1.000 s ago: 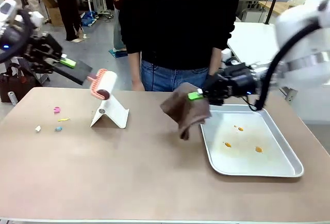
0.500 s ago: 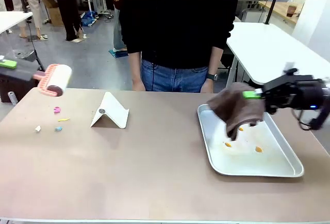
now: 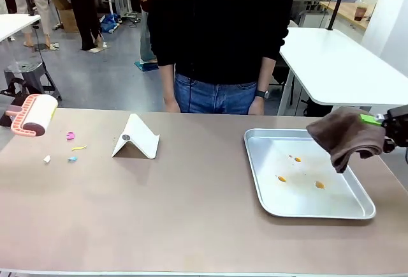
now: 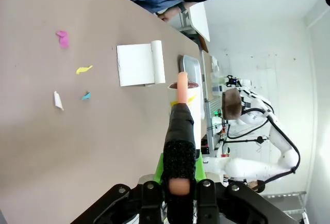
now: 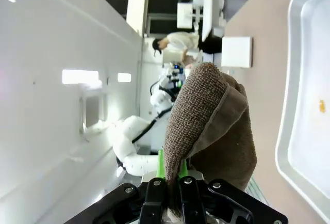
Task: Clean the surface of the table.
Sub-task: Hold the Lint Roller with your left hand and the towel with your right hand.
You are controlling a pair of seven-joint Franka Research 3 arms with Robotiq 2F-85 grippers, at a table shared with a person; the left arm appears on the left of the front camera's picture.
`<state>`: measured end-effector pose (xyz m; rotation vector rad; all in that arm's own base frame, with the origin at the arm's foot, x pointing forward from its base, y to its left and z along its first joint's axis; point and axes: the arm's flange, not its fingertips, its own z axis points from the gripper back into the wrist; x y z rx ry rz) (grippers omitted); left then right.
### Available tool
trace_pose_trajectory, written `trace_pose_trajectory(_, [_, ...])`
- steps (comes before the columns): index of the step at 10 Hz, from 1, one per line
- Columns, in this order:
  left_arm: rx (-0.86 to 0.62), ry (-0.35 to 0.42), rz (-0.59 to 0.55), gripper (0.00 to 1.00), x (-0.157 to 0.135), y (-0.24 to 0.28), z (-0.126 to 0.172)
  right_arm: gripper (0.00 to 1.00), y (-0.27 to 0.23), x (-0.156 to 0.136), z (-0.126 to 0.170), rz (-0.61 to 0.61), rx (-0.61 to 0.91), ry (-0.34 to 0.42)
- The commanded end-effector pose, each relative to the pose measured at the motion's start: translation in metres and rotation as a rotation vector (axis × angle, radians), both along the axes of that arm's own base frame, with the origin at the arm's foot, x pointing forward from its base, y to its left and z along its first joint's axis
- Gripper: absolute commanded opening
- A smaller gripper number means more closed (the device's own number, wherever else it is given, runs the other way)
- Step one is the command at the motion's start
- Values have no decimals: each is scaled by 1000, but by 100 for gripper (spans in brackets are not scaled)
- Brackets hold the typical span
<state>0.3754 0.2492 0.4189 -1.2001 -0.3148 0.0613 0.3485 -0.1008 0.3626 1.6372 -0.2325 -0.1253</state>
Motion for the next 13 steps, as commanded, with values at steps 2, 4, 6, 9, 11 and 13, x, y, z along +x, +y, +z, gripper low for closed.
trace_pose_trajectory(2, [-72,-25,-55,0,3,40,-19,0,-26,-4,-18,-42,42,-102])
trace_pose_trajectory(4, [-160,9,35,0,3,72,-39,0,-36,-9,-33,-64,87,-162])
trace_pose_trajectory(6, [-281,-82,97,0,-1,79,-41,0,-43,-16,-38,-101,142,-220])
trace_pose_trajectory(9, [-330,-104,104,0,-7,77,-49,0,-61,-24,-54,-215,343,-197])
trace_pose_trajectory(11, [-294,-75,106,0,-4,80,-48,0,-64,-25,-58,-274,416,-169])
trace_pose_trajectory(13, [-294,-75,106,0,-4,80,-48,0,-59,-29,-55,-205,315,-178])
